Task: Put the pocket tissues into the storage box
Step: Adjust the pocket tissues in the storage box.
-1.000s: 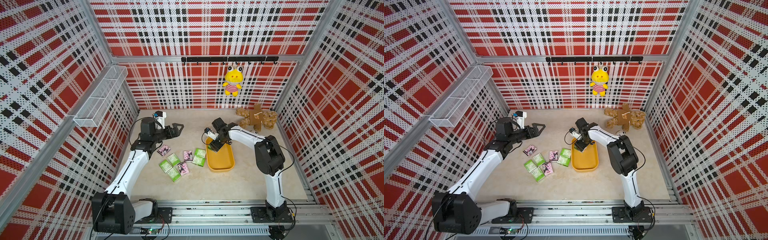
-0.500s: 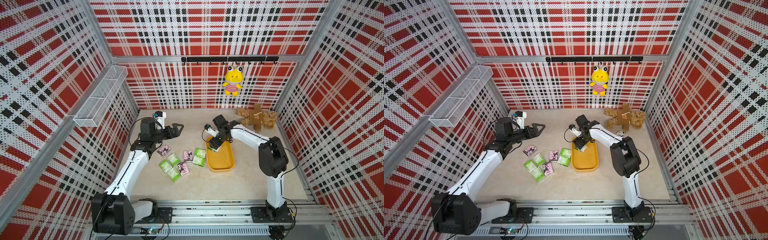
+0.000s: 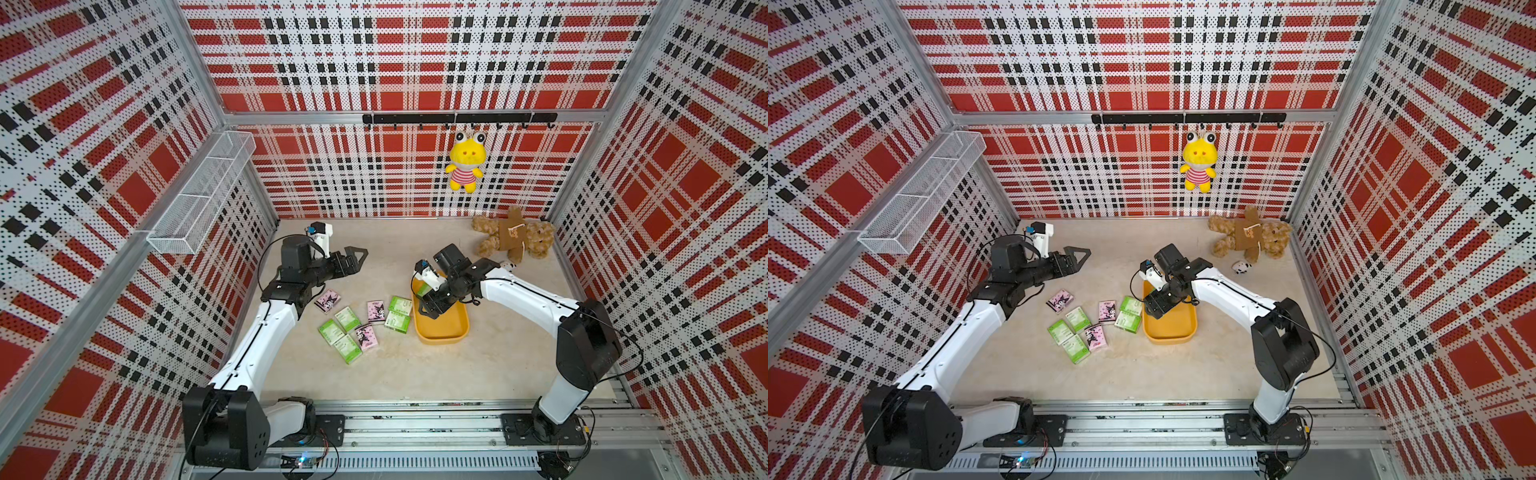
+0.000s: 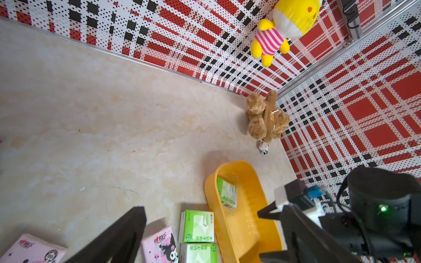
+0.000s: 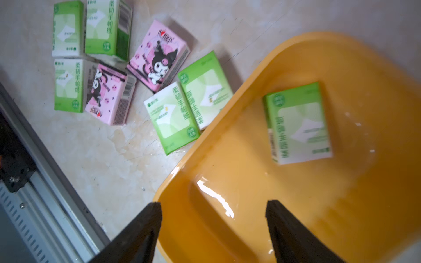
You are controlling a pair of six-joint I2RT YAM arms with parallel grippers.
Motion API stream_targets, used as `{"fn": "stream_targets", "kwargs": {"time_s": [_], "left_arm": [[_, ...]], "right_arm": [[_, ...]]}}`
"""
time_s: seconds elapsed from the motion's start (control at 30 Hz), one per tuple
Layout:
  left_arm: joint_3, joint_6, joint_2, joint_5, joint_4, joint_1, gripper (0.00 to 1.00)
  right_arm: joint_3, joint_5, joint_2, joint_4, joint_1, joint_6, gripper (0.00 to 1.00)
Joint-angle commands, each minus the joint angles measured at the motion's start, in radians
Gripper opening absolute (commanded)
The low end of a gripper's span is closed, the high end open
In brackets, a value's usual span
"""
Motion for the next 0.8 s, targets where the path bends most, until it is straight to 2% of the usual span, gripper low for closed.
{"fn": "stream_targets", "kwargs": {"time_s": [0.0, 0.27, 0.43, 0.77], "left_arm": [[0.003, 0.001, -0.001, 0.006, 0.031, -0.011, 1.00], [-0.021, 0.013, -0.023, 0.007, 0.028, -0.010, 1.00], [-0.028, 0.016, -0.023, 0.004, 0.023, -0.006, 1.00], [-0.018, 0.014, -0.014, 0.005, 0.023, -0.005, 1.00]], "right_arm": [[-0.003, -0.055, 0.041, 0.038, 0.004, 0.052, 0.80], [0.016, -0.064, 0.120, 0.043, -0.017, 0.029, 0.80], [-0.007, -0.121, 0.093, 0.089, -0.054, 0.046, 0.80], [-0.021, -0.106, 0.106, 0.102, -0.101, 0.055, 0.79]]}}
